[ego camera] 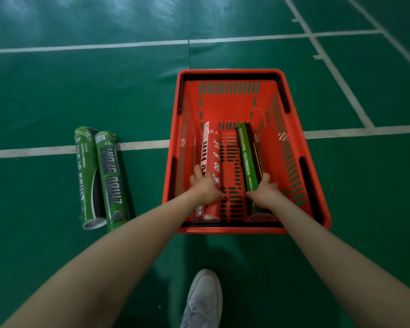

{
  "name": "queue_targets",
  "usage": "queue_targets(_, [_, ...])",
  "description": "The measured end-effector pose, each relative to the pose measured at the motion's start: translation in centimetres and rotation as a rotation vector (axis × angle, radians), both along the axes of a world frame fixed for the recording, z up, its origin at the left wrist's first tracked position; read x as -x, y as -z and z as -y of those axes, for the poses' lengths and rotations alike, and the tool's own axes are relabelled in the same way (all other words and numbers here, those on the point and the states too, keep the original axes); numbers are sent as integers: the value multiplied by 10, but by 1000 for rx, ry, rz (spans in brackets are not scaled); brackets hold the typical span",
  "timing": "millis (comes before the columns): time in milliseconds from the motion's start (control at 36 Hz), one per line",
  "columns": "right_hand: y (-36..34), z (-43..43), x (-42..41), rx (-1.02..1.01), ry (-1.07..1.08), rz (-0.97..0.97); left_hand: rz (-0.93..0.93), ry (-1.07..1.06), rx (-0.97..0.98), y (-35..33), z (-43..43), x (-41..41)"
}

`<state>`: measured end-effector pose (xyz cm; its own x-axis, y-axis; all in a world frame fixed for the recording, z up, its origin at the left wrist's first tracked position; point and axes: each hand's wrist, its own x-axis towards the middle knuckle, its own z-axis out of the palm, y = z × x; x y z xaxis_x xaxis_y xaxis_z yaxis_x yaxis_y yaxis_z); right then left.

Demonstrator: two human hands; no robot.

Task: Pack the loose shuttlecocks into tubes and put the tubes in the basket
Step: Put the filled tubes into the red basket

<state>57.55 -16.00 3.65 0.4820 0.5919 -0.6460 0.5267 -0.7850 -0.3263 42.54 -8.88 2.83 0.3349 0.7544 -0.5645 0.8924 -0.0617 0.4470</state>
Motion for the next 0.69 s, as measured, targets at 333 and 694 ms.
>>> queue_targets(333, [-36, 1, 34, -366, -497, 396, -43, 451, -625, -64, 19, 47])
queue_targets(694, [-88, -75, 206, -902, -938, 333, -445, 181, -683, -75, -25, 232])
